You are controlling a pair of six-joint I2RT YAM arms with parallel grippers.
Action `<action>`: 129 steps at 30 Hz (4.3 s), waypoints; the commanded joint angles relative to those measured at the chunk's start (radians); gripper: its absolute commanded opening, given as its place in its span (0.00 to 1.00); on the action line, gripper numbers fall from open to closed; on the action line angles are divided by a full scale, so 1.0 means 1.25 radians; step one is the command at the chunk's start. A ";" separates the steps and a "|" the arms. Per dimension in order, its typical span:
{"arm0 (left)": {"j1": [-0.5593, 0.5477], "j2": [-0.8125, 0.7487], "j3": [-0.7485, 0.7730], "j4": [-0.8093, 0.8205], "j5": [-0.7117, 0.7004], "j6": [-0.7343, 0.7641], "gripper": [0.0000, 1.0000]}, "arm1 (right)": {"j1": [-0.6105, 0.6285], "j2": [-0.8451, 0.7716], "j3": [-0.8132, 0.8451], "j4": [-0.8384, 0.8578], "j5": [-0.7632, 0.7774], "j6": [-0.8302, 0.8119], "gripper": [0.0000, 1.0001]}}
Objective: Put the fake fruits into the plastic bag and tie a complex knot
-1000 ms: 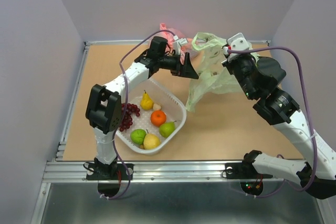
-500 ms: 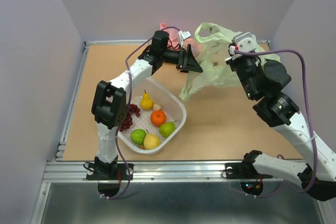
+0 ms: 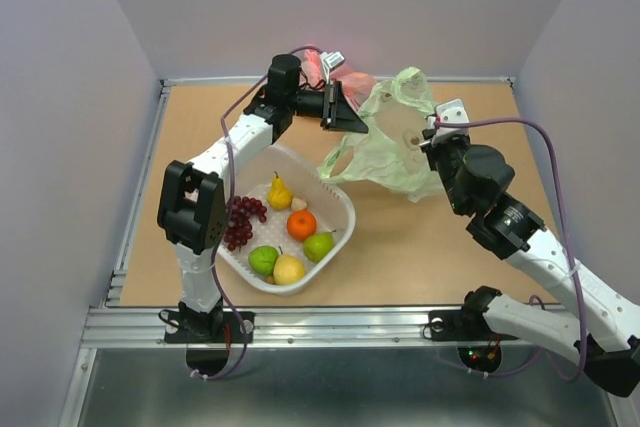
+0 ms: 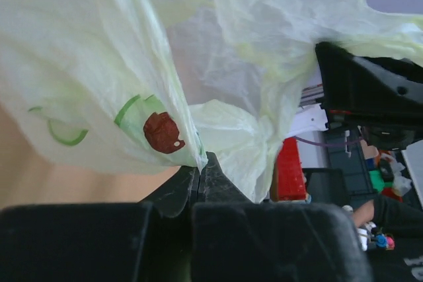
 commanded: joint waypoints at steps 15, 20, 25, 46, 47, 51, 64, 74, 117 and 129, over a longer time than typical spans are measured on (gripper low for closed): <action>0.036 -0.092 -0.052 -0.421 -0.134 0.265 0.00 | -0.286 0.155 0.065 -0.221 -0.385 0.347 1.00; 0.042 -0.078 -0.029 -0.425 -0.153 0.258 0.00 | -0.414 0.267 0.293 -0.323 -0.658 0.333 1.00; 0.042 -0.074 -0.014 -0.418 -0.152 0.252 0.00 | -0.414 0.343 0.360 -0.422 -0.733 0.300 1.00; 0.039 -0.080 -0.034 -0.355 -0.134 0.188 0.00 | -0.415 0.350 0.239 -0.533 -0.762 0.095 1.00; 0.039 -0.080 -0.030 -0.347 -0.133 0.184 0.00 | -0.414 0.369 0.234 -0.533 -0.753 0.093 1.00; 0.039 -0.075 -0.009 -0.347 -0.129 0.210 0.00 | -0.420 0.461 0.306 -0.568 -0.771 0.127 0.13; 0.171 -0.112 0.331 -0.659 -0.363 0.645 0.81 | -0.500 0.443 0.324 -0.601 -1.125 0.419 0.00; 0.261 -0.459 -0.001 -0.782 -0.461 0.973 0.84 | -0.580 0.443 0.304 -0.619 -1.211 0.452 0.00; 0.101 -0.409 -0.558 -0.294 -0.682 0.811 0.21 | -0.648 0.550 0.246 -0.630 -1.338 0.500 0.00; 0.100 -0.587 -0.358 -0.488 -0.539 0.807 0.01 | -0.652 0.544 0.239 -0.632 -1.356 0.522 0.00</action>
